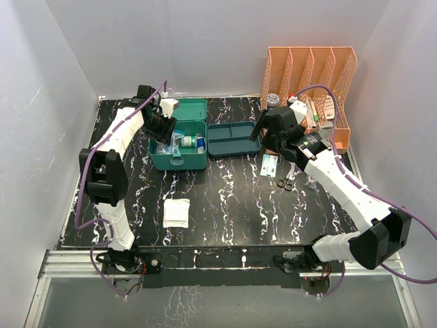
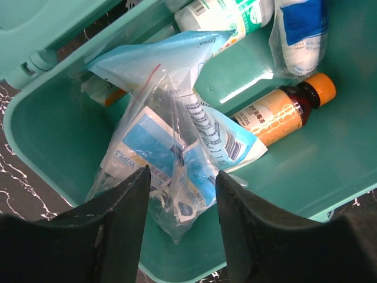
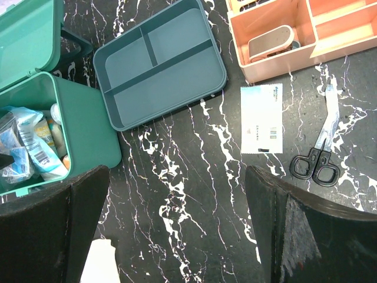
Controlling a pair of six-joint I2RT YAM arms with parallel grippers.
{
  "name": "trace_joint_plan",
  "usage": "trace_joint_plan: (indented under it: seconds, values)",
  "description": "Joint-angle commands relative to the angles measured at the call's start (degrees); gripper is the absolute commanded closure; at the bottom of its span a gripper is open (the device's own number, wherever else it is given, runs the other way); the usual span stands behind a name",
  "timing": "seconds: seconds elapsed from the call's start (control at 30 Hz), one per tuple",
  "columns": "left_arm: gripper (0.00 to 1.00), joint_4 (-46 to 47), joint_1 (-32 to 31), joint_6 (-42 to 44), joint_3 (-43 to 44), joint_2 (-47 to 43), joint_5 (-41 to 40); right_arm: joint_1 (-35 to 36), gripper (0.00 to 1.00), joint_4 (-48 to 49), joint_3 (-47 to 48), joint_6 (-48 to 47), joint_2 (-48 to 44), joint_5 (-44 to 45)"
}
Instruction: Organize the medicine kit
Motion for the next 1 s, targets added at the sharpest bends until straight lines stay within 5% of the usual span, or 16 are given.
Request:
trace_joint_plan:
  seconds: [0.0,0.37,0.5,0.7,0.83,0.97]
  values:
    - [0.49,0.34,-0.02,0.54,2.01,-1.24,-1.14,-0.18,0.02,1.27,-0.07,0.7,-1.87,1.68]
    - [0.44,-4.99,-0.46,-6.34,13.75,-8.32,6.98,-0.18,0.02,1.65,-0.49,0.85,-1.92,1.29]
    - [0.39,-5.87,-1.3,-3.81,-0.51,-19.4,8.11,-0.2,0.02,1.88,-0.74,0.83,-1.72,1.51]
    - [0.35,-3.66,-4.24,17.39,-28.12,-36.86,6.96,-0.18,0.02,2.24,-1.49,1.22,-1.46,0.69]
    - [0.33,-5.24,-4.68,29.73,-36.79,-43.24,8.3,-0.18,0.02,2.25,-1.12,1.09,-0.89,0.24]
    - [0.32,-5.1,-4.79,32.69,-40.53,-42.25,7.98,-0.18,0.02,2.12,-0.49,1.06,-0.61,0.17]
